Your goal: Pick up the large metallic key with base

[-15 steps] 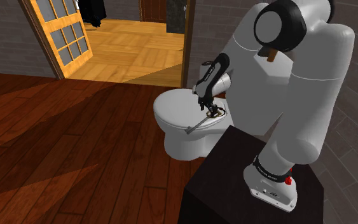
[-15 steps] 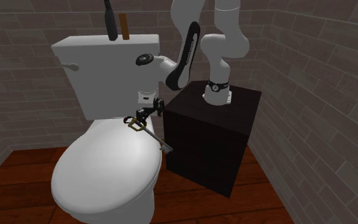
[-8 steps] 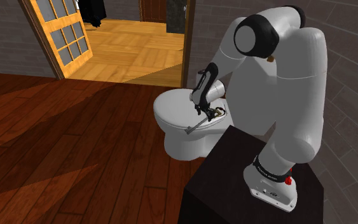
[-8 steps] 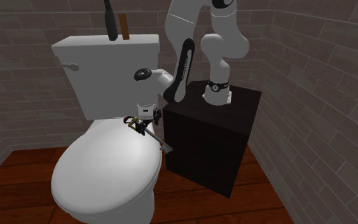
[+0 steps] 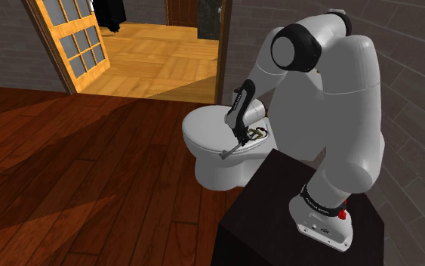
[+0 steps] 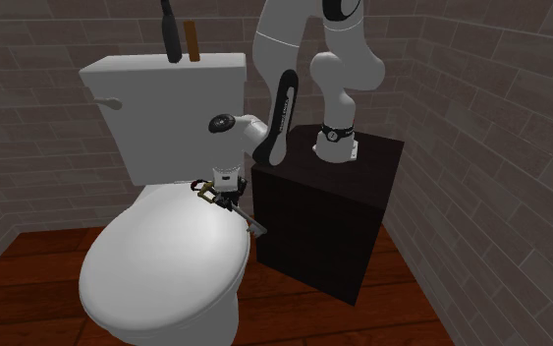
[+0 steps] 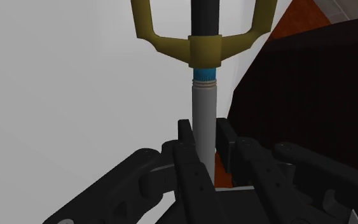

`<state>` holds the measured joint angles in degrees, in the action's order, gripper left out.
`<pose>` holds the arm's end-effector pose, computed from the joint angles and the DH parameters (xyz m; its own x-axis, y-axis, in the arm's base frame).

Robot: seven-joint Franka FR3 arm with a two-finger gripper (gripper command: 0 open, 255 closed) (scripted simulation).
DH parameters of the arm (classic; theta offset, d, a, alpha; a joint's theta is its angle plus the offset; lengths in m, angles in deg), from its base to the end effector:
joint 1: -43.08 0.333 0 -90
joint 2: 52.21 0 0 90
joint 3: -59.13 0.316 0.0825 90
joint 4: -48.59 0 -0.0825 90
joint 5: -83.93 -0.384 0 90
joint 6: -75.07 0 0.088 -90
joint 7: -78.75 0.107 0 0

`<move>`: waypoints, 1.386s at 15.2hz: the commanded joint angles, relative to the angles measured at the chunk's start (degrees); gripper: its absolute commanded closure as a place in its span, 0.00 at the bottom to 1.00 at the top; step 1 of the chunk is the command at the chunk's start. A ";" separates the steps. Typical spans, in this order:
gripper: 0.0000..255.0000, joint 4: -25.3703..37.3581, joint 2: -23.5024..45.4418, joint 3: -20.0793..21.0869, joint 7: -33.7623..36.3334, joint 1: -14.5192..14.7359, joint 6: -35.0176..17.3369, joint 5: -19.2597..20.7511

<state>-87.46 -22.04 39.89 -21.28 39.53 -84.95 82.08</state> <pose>0.4397 -0.2044 0.1107 0.2066 0.9682 -0.1413 0.9695 -0.2220 -0.1036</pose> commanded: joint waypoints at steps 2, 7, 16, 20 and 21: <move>1.00 -0.04 0.10 0.01 0.02 0.00 0.09 -0.01; 1.00 -0.05 0.06 0.00 -0.02 -0.03 0.10 0.00; 1.00 -2.02 -7.60 -3.47 1.33 2.72 5.73 3.06; 1.00 -2.54 -10.98 -4.87 2.15 3.79 8.47 4.75; 1.00 -2.64 -11.82 -5.20 2.37 4.04 9.18 5.19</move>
<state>-90.00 -33.01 35.11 -19.33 43.24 -76.56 86.80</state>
